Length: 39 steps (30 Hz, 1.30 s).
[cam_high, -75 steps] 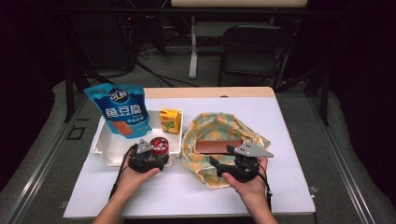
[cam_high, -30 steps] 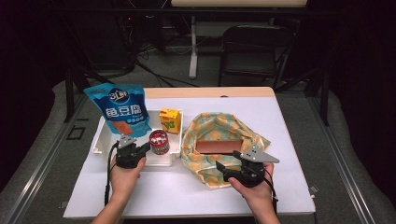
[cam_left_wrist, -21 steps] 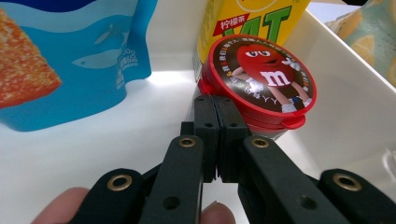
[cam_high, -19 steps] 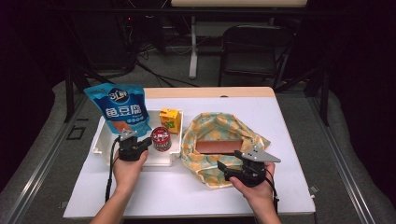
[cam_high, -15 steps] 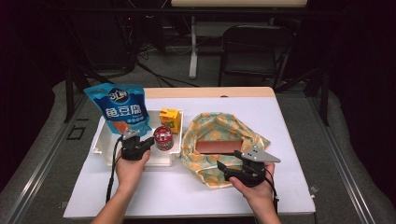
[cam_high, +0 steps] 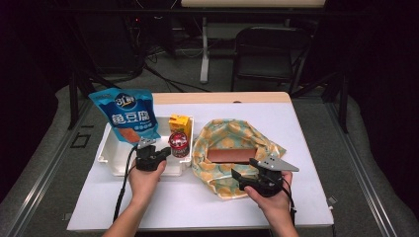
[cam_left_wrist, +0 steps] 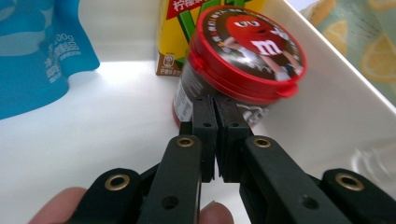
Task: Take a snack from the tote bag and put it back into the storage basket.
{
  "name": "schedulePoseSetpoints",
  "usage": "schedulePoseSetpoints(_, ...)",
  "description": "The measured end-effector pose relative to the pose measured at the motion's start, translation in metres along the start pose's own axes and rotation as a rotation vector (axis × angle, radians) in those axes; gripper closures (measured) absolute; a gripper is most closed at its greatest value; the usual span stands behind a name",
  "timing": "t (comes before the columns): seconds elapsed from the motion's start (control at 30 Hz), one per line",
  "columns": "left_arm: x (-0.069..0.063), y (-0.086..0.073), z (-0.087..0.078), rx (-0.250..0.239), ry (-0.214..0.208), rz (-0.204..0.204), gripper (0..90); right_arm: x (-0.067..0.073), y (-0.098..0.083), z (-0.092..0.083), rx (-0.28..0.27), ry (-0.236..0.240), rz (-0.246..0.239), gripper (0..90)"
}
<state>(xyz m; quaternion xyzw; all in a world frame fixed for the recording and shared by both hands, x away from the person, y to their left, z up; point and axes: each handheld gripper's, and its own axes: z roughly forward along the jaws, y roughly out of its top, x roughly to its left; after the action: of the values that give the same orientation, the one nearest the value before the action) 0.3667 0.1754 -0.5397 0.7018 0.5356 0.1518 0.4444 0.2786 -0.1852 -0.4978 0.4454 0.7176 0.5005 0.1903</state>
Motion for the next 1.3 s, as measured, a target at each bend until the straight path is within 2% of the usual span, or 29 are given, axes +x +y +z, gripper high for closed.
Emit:
schedulePoseSetpoints(0.07, -0.009, -0.001, -0.006, -0.015, -0.029, 0.01, 87.4, -0.003, 0.001, -0.002, -0.001, -0.006, 0.004, 22.9)
schedulePoseSetpoints(0.13, -0.014, 0.0, -0.005, -0.008, -0.034, 0.038, 87.4, -0.004, 0.001, -0.003, -0.011, -0.008, 0.011, 23.0)
schedulePoseSetpoints(0.17, -0.016, 0.002, -0.004, -0.003, -0.034, 0.037, 87.4, -0.005, 0.001, -0.003, -0.011, -0.009, 0.013, 23.1)
schedulePoseSetpoints(0.3, -0.016, 0.006, 0.003, -0.011, -0.041, 0.002, 88.3, -0.003, 0.001, -0.003, -0.009, -0.013, 0.008, 23.8)
schedulePoseSetpoints(0.43, -0.017, 0.007, 0.003, 0.001, -0.055, 0.021, 89.3, -0.005, 0.001, -0.005, -0.015, -0.01, 0.008, 24.3)
schedulePoseSetpoints(0.53, -0.015, 0.005, 0.002, -0.005, -0.051, 0.019, 88.4, -0.008, 0.001, -0.005, -0.018, -0.015, 0.016, 25.0)
schedulePoseSetpoints(0.6, -0.014, 0.002, -0.004, -0.026, -0.067, 0.014, 87.8, -0.009, 0.002, -0.006, -0.02, -0.011, 0.014, 26.2)
schedulePoseSetpoints(0.67, -0.015, 0.001, -0.011, -0.046, -0.078, 0.011, 87.6, -0.011, 0.003, -0.008, -0.029, -0.001, 0.015, 33.3)
schedulePoseSetpoints(0.77, -0.019, -0.002, -0.024, -0.081, -0.087, 0.022, 85.5, -0.016, 0.005, -0.015, -0.074, -0.013, 0.016, 53.8)
schedulePoseSetpoints(0.83, -0.023, -0.004, -0.032, -0.099, -0.078, 0.052, 85.6, -0.021, 0.006, -0.016, -0.079, -0.006, 0.031, 64.4)
schedulePoseSetpoints(1.0, -0.034, -0.006, -0.052, -0.141, -0.084, 0.055, 88.0, -0.032, 0.005, -0.013, -0.053, -0.089, 0.022, 86.7)
schedulePoseSetpoints(1.03, -0.036, -0.006, -0.057, -0.148, -0.092, 0.05, 88.7, -0.035, 0.006, -0.011, -0.04, -0.084, 0.012, 89.9)
schedulePoseSetpoints(1.1, -0.045, -0.008, -0.064, -0.168, -0.109, 0.049, 89.6, -0.036, 0.005, -0.007, -0.022, -0.092, -0.009, 90.0)
schedulePoseSetpoints(1.17, -0.054, -0.007, -0.067, -0.167, -0.125, 0.071, 89.7, -0.037, 0.005, -0.003, -0.022, -0.104, -0.006, 90.0)
schedulePoseSetpoints(1.3, -0.076, -0.006, -0.064, -0.161, -0.166, 0.11, 89.6, -0.045, 0.001, 0.009, 0.018, -0.121, -0.029, 90.0)
